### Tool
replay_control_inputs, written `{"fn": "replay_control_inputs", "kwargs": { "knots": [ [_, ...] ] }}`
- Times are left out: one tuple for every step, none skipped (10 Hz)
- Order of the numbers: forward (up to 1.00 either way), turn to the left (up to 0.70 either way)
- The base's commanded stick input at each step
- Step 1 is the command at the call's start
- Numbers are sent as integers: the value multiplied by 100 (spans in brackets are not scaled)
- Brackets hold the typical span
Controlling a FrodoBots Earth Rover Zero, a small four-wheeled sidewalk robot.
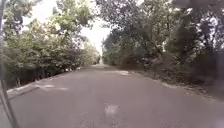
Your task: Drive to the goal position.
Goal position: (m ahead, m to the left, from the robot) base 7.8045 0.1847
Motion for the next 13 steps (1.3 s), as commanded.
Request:
{"fn": "replay_control_inputs", "kwargs": {
  "knots": [
    [70,0],
    [70,0],
    [70,0],
    [70,0],
    [70,0],
    [70,0],
    [70,0],
    [70,1],
    [70,2],
    [70,3],
    [70,3],
    [70,3],
    [70,3]
  ]
}}
